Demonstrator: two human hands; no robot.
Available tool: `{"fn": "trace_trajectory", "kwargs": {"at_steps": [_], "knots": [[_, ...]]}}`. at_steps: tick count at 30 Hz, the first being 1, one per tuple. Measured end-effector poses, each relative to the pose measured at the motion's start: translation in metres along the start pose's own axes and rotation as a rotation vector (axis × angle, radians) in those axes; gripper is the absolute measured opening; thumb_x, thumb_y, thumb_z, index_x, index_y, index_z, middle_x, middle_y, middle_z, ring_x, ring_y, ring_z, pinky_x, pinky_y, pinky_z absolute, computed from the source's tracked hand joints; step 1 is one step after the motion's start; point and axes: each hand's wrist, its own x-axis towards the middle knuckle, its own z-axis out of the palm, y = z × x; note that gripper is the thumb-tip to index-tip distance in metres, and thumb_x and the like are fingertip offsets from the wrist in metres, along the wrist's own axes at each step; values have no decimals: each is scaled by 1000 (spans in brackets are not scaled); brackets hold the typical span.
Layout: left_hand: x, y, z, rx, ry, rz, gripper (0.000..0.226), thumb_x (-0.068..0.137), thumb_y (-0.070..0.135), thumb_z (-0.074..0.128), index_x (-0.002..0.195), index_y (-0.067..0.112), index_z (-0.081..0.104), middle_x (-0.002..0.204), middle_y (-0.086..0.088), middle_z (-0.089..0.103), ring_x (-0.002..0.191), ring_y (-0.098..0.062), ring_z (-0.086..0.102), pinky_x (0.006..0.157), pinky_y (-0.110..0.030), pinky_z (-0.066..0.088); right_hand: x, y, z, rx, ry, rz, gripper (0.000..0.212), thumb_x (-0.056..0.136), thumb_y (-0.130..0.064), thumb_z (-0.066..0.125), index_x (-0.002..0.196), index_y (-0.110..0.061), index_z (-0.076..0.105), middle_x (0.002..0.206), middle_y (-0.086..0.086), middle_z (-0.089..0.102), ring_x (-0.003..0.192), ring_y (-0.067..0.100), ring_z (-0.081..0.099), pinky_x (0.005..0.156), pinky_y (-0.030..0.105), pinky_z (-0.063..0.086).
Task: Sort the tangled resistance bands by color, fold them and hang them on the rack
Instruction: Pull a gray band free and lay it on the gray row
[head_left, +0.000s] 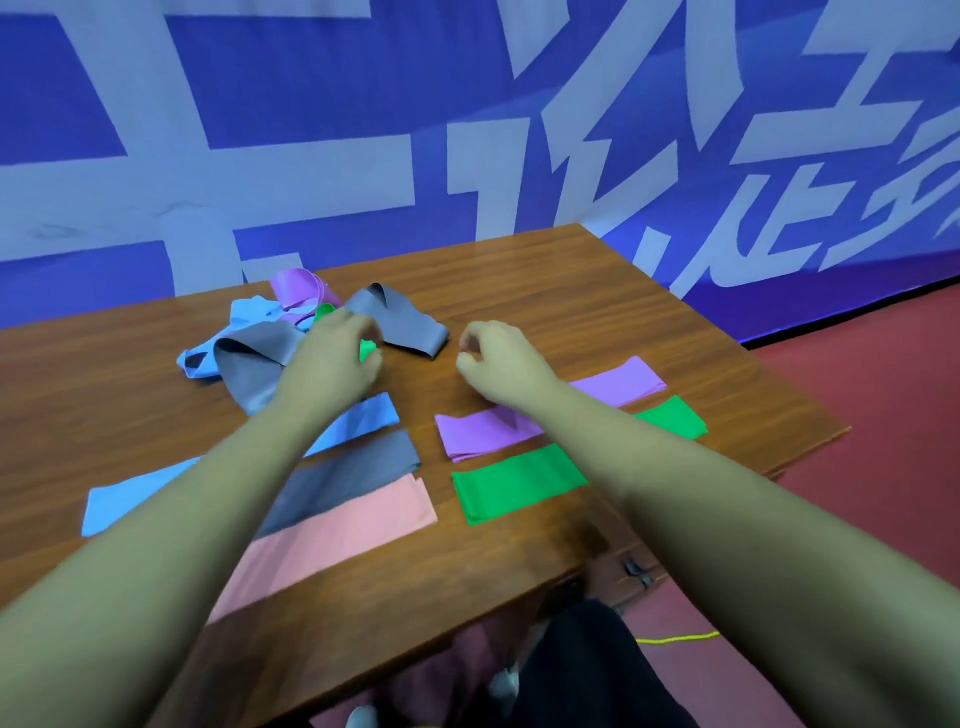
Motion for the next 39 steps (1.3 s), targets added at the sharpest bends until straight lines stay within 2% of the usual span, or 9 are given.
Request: {"fn": "trace_trajectory", "kwargs": {"at_steps": [5,8,13,16,19,26,31,35,39], "knots": [[49,-27,24,-4,-147,-68,30,92,17,53,121,14,61,114,-13,63,107,-31,57,89,-38,45,62,-3,29,133,10,256,38,92,-30,52,118,-3,54,121,21,60,113,38,57,92,41,48],[72,-31,42,-54,-264,-69,42,97,20,50,139,17,50,128,-15,62,119,-32,54,96,-35,41,84,1,45,125,-63,260,34,90,-32,60,111,-6,61,114,16,65,107,33,60,86,35,47],[75,-44,65,-56,-185,-57,28,99,21,45,114,9,66,107,-15,68,105,-32,58,80,-35,42,89,-1,52,186,12,94,9,83,-18,69,86,-15,61,85,4,59,86,21,53,75,29,41],[67,-48,55,-332,-34,-71,37,97,22,51,134,24,53,91,-4,62,86,-22,57,74,-29,39,93,-18,37,185,80,-114,11,80,-17,66,86,-22,59,99,6,54,97,22,52,89,33,42],[68,-45,25,-436,-7,54,52,95,16,55,142,34,44,94,1,59,79,-12,50,77,-24,42,93,-50,1,191,66,-291,8,81,-10,64,88,-12,60,94,3,62,92,20,56,82,30,42],[56,-9,-68,-565,129,98,14,75,47,52,85,39,58,91,6,54,80,-3,54,75,-17,44,71,-105,-76,209,83,-405,6,79,-21,66,84,-17,64,81,-3,68,83,16,63,80,36,51],[29,18,-116,-809,124,69,14,94,4,55,84,14,56,78,4,57,70,8,54,69,-8,40,39,-112,-110,350,95,-369,8,82,-12,68,89,-12,70,78,0,68,73,8,60,76,34,51],[8,33,-134,-938,89,44,10,91,10,54,82,15,55,81,-8,59,76,-15,63,75,-20,48,15,-116,-128,472,35,-234,15,80,-24,74,91,-14,74,79,6,70,72,11,59,70,35,49],[-11,46,-147,-1070,139,-41,19,94,2,46,80,13,53,72,-6,58,63,-12,65,61,-19,48,-11,-119,-147,675,-205,-142,18,87,-12,69,98,1,69,80,16,52,68,23,44,60,28,36]]}}
